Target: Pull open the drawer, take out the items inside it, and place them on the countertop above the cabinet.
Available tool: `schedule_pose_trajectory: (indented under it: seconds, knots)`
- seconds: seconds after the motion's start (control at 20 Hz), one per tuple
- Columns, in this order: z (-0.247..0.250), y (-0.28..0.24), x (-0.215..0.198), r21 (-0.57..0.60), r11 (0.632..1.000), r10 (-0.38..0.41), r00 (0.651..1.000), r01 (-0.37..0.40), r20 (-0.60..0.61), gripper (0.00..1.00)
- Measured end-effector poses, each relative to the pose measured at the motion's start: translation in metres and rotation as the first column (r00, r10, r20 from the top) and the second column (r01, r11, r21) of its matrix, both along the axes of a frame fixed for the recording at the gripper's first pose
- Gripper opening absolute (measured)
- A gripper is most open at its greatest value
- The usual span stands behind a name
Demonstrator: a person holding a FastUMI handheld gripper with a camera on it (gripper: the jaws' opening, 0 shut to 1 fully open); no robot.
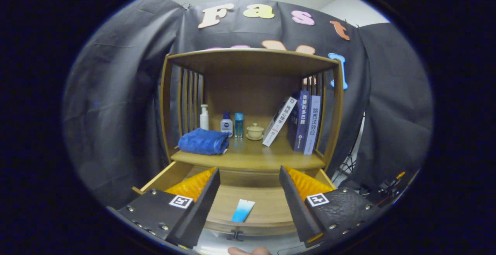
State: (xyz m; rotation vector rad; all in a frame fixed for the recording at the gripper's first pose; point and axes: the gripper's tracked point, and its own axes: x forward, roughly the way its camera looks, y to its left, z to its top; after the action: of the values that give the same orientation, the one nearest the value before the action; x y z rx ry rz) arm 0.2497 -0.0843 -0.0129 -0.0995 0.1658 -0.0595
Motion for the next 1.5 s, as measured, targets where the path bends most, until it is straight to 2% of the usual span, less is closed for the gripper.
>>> schedule_pose_trajectory:
  seconds: [0.15, 0.3, 0.4, 0.55, 0.7, 0.8, 0.9, 0.95, 1.0, 1.05, 1.15, 1.2, 1.25, 1.35, 1.4, 1.5]
  knots:
    - [-0.007, -0.004, 0.014, -0.021, 1.0, -0.007, 0.999, 0.006, -0.033, 0.91]
    - [-0.053, -0.018, 0.041, -0.071, 0.997, -0.038, 0.984, 0.026, -0.173, 0.91]
    - [-0.091, -0.029, 0.054, -0.104, 0.994, -0.062, 0.955, 0.033, -0.292, 0.92]
    - [-0.128, -0.026, 0.07, -0.083, 0.996, -0.043, 0.909, 0.009, -0.415, 0.92]
    - [-0.156, -0.026, 0.077, -0.074, 0.997, -0.044, 0.844, 0.004, -0.534, 0.92]
    - [-0.179, -0.024, 0.077, -0.073, 0.997, -0.041, 0.778, -0.007, -0.626, 0.92]
    - [-0.204, -0.021, 0.076, -0.036, 0.998, -0.059, 0.695, 0.048, -0.716, 0.92]
    - [-0.216, -0.013, 0.071, 0.02, 0.997, -0.03, 0.644, 0.07, -0.764, 0.92]
    - [-0.225, -0.006, 0.07, 0.065, 0.994, -0.005, 0.612, 0.092, -0.791, 0.93]
    - [-0.233, -0.004, 0.072, 0.072, 0.99, -0.014, 0.591, 0.121, -0.807, 0.94]
    - [-0.251, -0.008, 0.07, 0.025, 0.989, -0.057, 0.529, 0.148, -0.847, 0.92]
    - [-0.26, -0.016, 0.063, -0.03, 0.985, -0.108, 0.476, 0.17, -0.873, 0.84]
    - [-0.265, -0.014, 0.061, -0.012, 0.979, -0.103, 0.446, 0.201, -0.889, 0.75]
    - [-0.266, -0.016, 0.065, -0.009, 0.97, -0.115, 0.426, 0.243, -0.897, 0.58]
    - [-0.27, -0.017, 0.061, -0.003, 0.968, -0.11, 0.415, 0.251, -0.903, 0.54]
    - [-0.265, -0.017, 0.062, 0.002, 0.975, -0.096, 0.43, 0.222, -0.898, 0.46]
